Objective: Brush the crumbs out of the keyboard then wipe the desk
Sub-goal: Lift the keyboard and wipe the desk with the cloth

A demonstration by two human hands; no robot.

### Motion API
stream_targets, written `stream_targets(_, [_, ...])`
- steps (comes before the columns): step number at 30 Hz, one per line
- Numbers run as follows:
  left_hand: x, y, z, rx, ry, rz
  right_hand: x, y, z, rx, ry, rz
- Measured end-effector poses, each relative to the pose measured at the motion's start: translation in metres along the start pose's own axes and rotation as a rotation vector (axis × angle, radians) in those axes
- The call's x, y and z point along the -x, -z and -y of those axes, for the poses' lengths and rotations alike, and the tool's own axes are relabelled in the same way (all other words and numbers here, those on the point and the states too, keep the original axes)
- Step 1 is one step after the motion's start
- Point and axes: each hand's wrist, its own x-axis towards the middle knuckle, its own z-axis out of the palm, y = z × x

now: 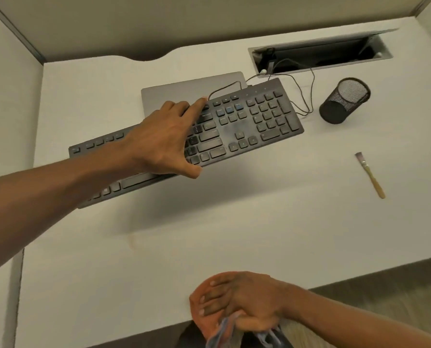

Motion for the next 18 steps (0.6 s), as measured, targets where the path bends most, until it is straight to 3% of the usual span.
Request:
stream_targets(9, [-0.003,-0.012,-0.024,0.025,0.042,0.028,0.169,-0.016,-0.008,-0.121,-0.377,-0.236])
stream_targets(14, [-0.002,-0.014,-0.026,0.016,0.064,0.029,0.213,-0.012,-0.007,-0.106,-0.442,-0.374])
stream_targets(18, [-0.006,-0.016,-0.028,0.0,0.046,0.028,0.285,-0.031,-0.019,-0.084,-0.65,-0.323])
